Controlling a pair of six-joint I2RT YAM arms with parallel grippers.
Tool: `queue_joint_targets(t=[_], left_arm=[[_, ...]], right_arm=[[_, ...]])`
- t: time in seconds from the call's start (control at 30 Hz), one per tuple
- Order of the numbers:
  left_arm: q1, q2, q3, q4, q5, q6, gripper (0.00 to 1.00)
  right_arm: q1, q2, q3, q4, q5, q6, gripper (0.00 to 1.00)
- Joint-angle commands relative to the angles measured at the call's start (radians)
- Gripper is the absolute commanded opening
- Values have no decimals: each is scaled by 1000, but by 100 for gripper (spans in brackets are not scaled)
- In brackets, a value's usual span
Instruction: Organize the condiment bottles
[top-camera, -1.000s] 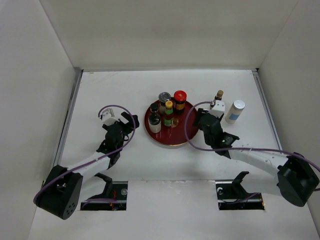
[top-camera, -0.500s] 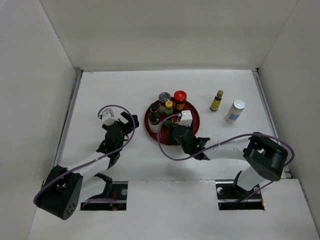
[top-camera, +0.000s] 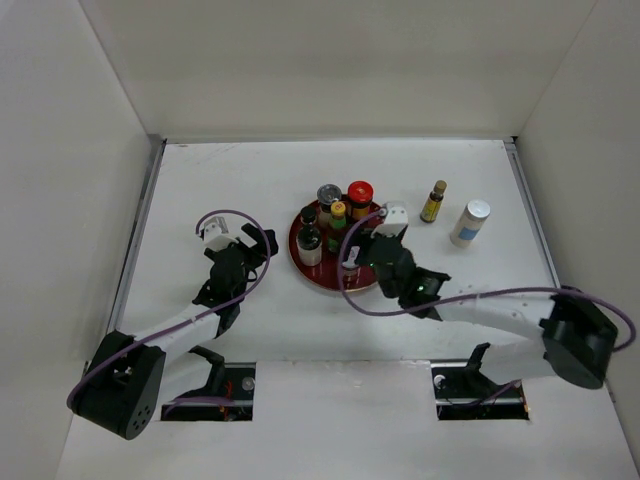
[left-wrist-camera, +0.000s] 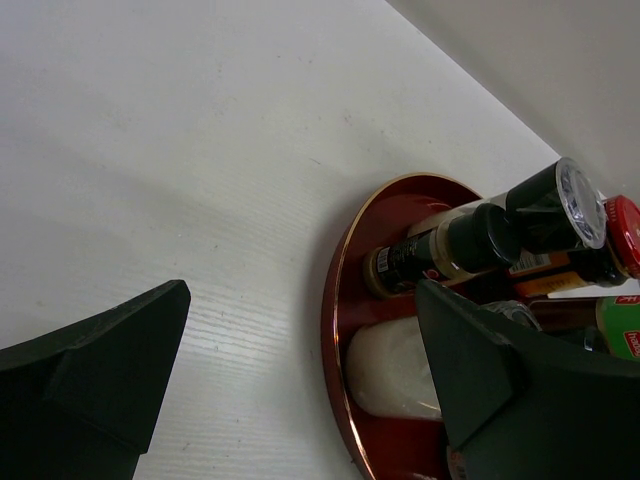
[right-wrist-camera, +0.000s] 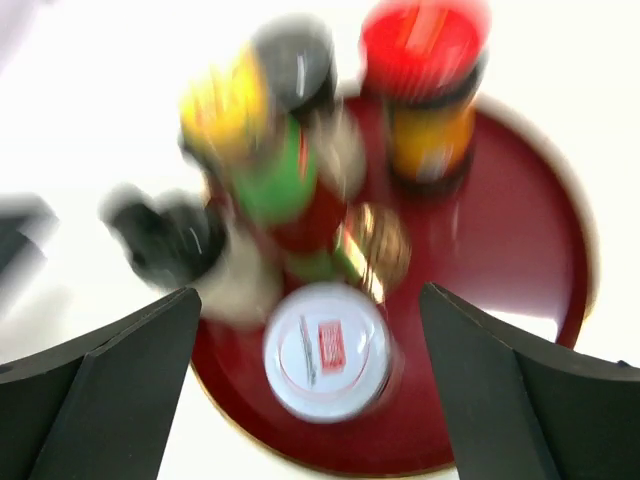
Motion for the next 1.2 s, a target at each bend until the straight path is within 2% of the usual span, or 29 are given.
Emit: queue_joint_targets(t=[0.0,0.1,0.2,0.4,0.6,0.87,0.9,1.07,1.17], left_arm=[[3,-13,-3,55,2,-8,99],[0,-5,0,56,7,-8,99],[-3,-3,0,56,6,-8,99],[-9,-9,-2,56,4,-8,99],[-11,-11,-2,58,6,-8,99],[-6,0,0,61,6,-8,99],[-3,7,0,61,10,-8,99],[-8,3,1,63,9,-9,99],[-1,0,-2,63,13,-9,99]], right_arm=[[-99,-150,-12,11,39,-47,98],[-266,-172,11,-12,10,-48,98],[-421,-111,84,-34,-16,-85,97],[-619,52,236,-49,-41,-151,90],[-699,205,371,-150,-169,-151,86],[-714,276,381,-199,-165,-116,80],[-718,282,379,-199,-165,-111,77],[-718,287,374,-164,-150,-105,41],[-714,255,374,-112,-118,-136,30]])
